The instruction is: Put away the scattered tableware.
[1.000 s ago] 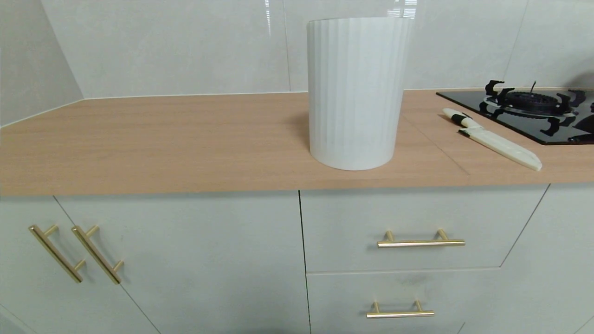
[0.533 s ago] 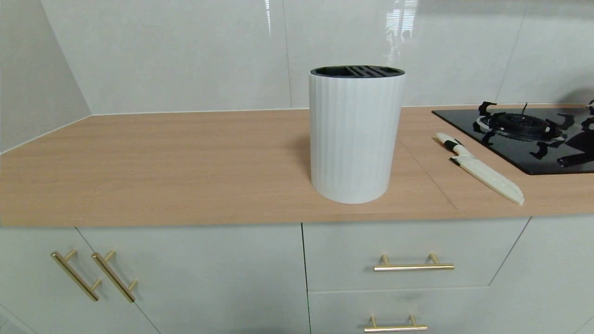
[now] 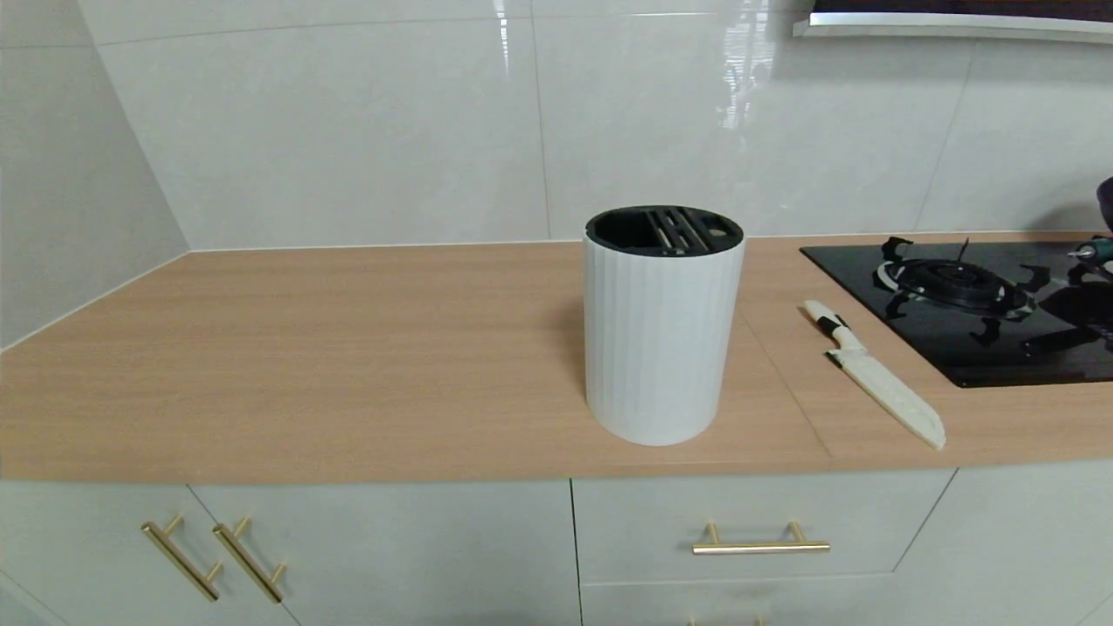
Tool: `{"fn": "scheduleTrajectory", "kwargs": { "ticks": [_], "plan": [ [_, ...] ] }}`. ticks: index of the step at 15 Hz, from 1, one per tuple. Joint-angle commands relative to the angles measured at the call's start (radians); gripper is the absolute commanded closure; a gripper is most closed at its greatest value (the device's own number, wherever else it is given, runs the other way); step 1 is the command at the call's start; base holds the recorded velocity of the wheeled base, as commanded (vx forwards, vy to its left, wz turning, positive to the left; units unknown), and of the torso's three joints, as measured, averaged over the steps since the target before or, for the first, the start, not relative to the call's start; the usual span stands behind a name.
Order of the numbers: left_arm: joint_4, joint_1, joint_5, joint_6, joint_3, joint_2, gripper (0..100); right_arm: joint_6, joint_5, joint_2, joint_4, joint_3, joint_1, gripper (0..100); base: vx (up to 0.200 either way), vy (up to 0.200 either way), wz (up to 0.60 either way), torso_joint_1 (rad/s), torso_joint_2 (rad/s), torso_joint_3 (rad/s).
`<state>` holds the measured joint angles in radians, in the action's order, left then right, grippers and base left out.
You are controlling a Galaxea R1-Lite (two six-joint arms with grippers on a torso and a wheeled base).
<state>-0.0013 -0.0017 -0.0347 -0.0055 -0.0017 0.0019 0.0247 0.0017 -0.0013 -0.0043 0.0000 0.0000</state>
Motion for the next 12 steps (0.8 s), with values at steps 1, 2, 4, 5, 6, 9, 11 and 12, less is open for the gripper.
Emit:
{"fn": "scheduleTrajectory", "kwargs": {
  "ticks": [1,2,4,5,6,9,11,12],
  "plan": [
    [0.0,0.0,-0.001,-0.001,0.0,0.0,0,0.0,0.001,0.001,0.0,0.0,0.0,0,0.0,0.0,0.0,0.203,-0.48,-0.271],
    [0.0,0.0,-0.001,-0.001,0.0,0.0,0,0.0,0.001,0.001,0.0,0.0,0.0,0,0.0,0.0,0.0,0.227,-0.51,-0.281],
    [0.0,0.0,-0.001,-0.001,0.0,0.0,0,0.0,0.001,0.001,0.0,0.0,0.0,0,0.0,0.0,0.0,0.225,-0.5,-0.276],
    [0.0,0.0,-0.001,-0.001,0.0,0.0,0,0.0,0.0,0.001,0.0,0.0,0.0,0,0.0,0.0,0.0,0.222,-0.51,-0.266],
    [0.0,0.0,-0.001,-0.001,0.0,0.0,0,0.0,0.001,0.001,0.0,0.0,0.0,0,0.0,0.0,0.0,0.232,-0.53,-0.295],
    [0.0,0.0,-0.001,-0.001,0.0,0.0,0,0.0,0.0,0.001,0.0,0.0,0.0,0,0.0,0.0,0.0,0.242,-0.54,-0.289],
    [0.0,0.0,-0.001,-0.001,0.0,0.001,0,0.0,0.0,0.001,0.0,0.0,0.0,0,0.0,0.0,0.0,0.261,-0.55,-0.298],
    [0.0,0.0,-0.001,-0.001,0.0,0.0,0,0.0,0.0,0.001,0.0,0.0,0.0,0,0.0,0.0,0.0,0.261,-0.57,-0.305]
  ]
}}
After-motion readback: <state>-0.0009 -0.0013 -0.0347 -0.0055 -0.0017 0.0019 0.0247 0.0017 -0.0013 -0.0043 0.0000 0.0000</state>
